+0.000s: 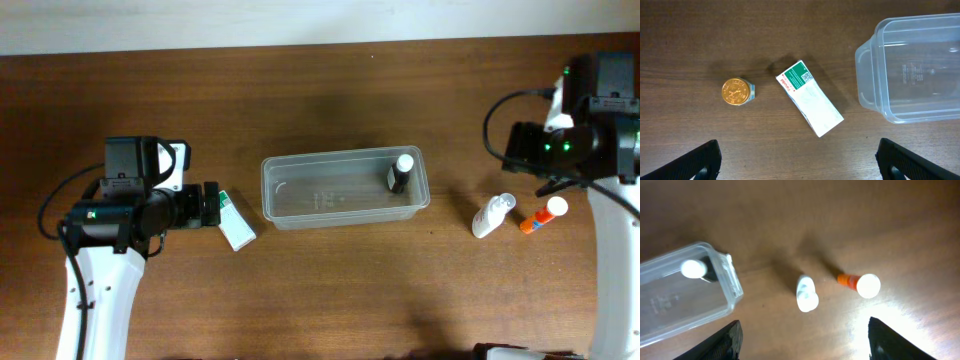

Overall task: Pack container
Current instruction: 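Grasp the white pump bottle with the right gripper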

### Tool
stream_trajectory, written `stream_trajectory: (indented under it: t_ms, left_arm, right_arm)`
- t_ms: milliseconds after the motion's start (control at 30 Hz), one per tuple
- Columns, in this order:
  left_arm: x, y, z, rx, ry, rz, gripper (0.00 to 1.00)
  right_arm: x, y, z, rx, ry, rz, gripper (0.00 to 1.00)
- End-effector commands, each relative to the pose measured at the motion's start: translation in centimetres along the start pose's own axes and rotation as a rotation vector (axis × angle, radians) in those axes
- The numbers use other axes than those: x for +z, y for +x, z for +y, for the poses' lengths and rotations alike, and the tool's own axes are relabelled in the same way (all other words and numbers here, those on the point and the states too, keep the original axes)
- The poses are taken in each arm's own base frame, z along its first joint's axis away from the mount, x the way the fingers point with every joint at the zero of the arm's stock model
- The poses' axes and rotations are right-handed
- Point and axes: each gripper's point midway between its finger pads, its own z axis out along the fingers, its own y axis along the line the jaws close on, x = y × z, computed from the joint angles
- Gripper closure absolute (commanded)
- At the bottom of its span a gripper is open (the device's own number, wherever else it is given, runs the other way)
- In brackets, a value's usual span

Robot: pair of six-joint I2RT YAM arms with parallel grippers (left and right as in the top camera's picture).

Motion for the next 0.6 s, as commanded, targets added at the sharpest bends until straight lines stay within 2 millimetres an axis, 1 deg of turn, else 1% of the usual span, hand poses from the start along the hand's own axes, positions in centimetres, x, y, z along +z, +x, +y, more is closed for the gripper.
stream_trajectory:
  t_ms: [0, 100, 233, 333, 433, 567]
  left_arm:
    - [-0.3, -0.7, 0.0, -0.007, 0.008, -0.018, 0.01]
    - [-0.3, -0.7, 0.0, -0.007, 0.008, -0.018, 0.01]
    - [-0.3, -0.7, 0.0, -0.007, 0.008, -0.017, 0.01]
    - [-0.3, -0.7, 0.0, -0.007, 0.008, -0.017, 0.00]
    - [-0.3, -0.7, 0.0, -0.007, 0.008, -0.018, 0.01]
    - [-0.3, -0.7, 0.0, -0.007, 0.008, -0.017, 0.01]
  right_arm:
    - [4.1, 2.4, -0.3, 0.023, -0.059, 0.154, 0.28]
    - [7.1, 3.7, -0.8, 0.032, -0.051, 0.207, 0.28]
    - [10.6, 5.4, -0.6, 0.011, -0.054, 0.273, 0.28]
    - [12.7, 6.6, -0.5, 0.009, -0.055, 0.326, 0.28]
    - [14.5, 7.6, -0.5, 0.009, -0.049, 0.373, 0.28]
    - [15.6, 7.8, -0.5, 0.009, -0.047, 0.396, 0.28]
